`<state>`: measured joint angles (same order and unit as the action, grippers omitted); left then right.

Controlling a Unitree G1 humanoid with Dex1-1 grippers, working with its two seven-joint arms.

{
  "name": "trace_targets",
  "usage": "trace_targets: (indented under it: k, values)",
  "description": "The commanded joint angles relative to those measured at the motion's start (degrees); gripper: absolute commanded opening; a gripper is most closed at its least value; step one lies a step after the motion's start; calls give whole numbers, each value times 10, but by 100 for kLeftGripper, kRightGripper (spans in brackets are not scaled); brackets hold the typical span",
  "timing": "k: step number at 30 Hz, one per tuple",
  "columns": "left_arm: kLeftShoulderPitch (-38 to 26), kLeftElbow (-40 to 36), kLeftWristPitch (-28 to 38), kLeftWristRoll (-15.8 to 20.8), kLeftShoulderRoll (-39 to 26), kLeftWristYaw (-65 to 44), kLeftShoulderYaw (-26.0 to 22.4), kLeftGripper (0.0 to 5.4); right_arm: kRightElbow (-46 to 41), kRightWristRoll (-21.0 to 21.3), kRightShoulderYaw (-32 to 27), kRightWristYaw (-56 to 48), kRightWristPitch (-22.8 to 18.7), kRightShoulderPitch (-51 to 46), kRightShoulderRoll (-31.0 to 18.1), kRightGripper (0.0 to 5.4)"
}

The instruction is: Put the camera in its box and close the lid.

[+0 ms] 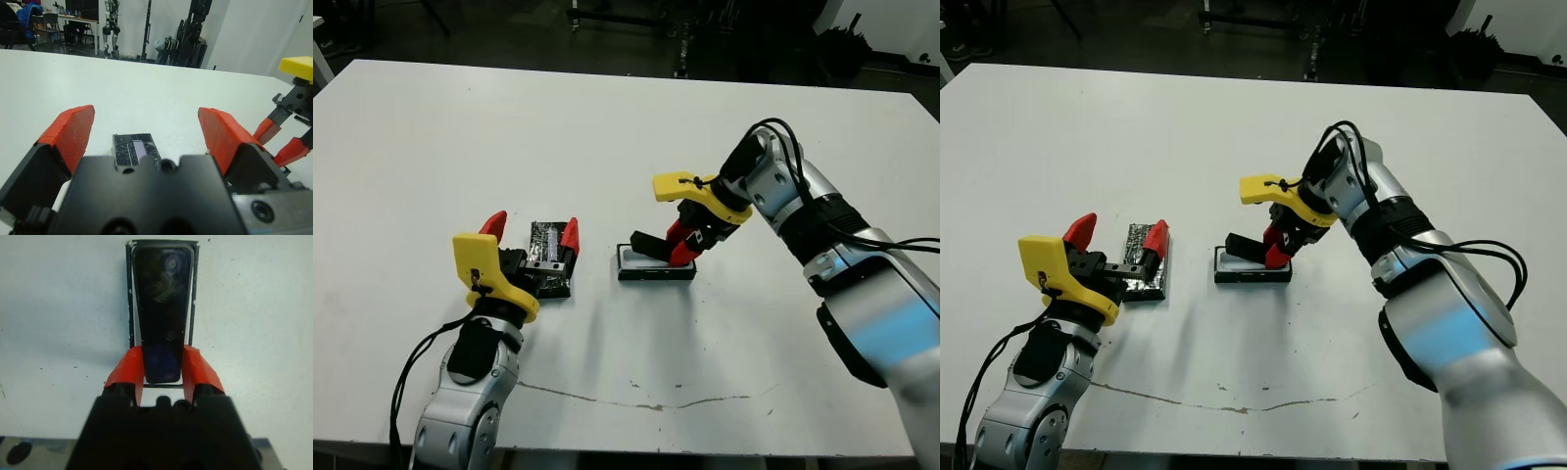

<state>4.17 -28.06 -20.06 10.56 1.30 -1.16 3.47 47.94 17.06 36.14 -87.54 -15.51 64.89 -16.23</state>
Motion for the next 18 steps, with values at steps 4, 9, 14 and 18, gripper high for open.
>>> trace_targets:
  k: [4, 9, 14, 18]
  values:
    - [6, -5, 0, -6, -4, -2, 1, 540, 16, 34, 21, 6, -10, -2, -18, 169]
    - [5, -8, -1, -6, -6, -3, 2, 540, 5, 32, 24, 12, 1, -5, -19, 169]
    - [5, -9, -3, -5, -7, -4, 2, 540, -4, 32, 27, 12, 2, -5, -20, 169]
    - [5, -9, -5, 2, -7, -8, -2, 540, -8, 28, 22, 4, 16, -5, -23, 230]
